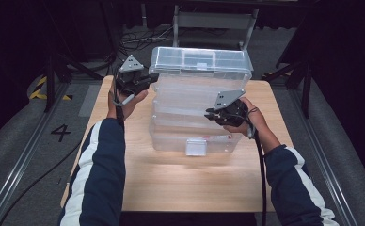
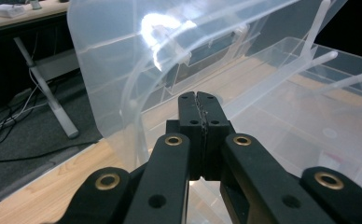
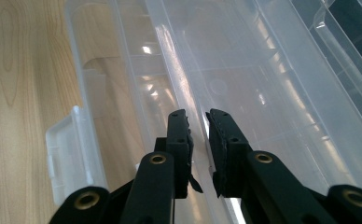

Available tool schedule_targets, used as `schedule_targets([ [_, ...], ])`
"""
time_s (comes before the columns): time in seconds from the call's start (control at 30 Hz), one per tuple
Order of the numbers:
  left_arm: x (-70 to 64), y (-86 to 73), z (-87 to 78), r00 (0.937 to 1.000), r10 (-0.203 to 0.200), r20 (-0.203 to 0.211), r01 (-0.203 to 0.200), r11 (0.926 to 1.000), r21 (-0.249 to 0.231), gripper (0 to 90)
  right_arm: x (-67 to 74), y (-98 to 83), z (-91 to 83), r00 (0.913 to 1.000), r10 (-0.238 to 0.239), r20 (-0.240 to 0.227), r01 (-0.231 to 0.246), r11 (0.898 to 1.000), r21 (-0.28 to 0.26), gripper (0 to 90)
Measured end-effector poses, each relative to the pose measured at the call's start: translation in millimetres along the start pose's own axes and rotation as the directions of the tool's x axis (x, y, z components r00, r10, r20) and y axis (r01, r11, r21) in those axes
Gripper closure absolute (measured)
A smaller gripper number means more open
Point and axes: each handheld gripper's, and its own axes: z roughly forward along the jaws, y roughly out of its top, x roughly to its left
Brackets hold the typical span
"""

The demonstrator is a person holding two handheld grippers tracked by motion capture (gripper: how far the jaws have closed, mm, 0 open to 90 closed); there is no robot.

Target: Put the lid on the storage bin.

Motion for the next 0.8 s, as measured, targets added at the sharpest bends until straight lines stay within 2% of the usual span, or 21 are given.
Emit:
schedule_targets([
  [0.1, 0.3, 0.1, -0.4, 1.0000, -0.002, -0.003, 0.002, 1.0000, 0.002, 90.0, 0.5, -0.4, 0.1, 1.0000, -0.001, 0.002, 0.001, 1.000, -0.001, 79.2],
  [0.13, 1.4, 0.1, -0.8, 0.9998, -0.017, -0.011, 0.017, 0.9999, 0.000, 90.0, 1.1, -1.0, 0.2, 1.0000, 0.001, 0.001, -0.001, 1.000, -0.002, 79.1],
  [0.23, 4.0, 1.5, -2.4, 0.9996, -0.026, -0.009, 0.026, 0.9996, -0.006, 90.0, 1.4, -0.8, 0.5, 1.0000, 0.000, -0.003, 0.000, 1.000, -0.002, 79.1],
  [0.47, 1.7, 3.4, -2.1, 0.9998, -0.016, -0.007, 0.016, 0.9999, -0.004, 90.0, 1.7, -2.6, -0.8, 1.0000, -0.003, 0.004, 0.003, 1.000, 0.001, 78.5],
  [0.8, 0.7, -2.5, -3.8, 1.0000, -0.005, -0.006, 0.005, 1.0000, 0.004, 90.0, 1.2, -10.8, -9.0, 0.9999, 0.014, 0.007, -0.014, 1.000, 0.003, 78.8],
])
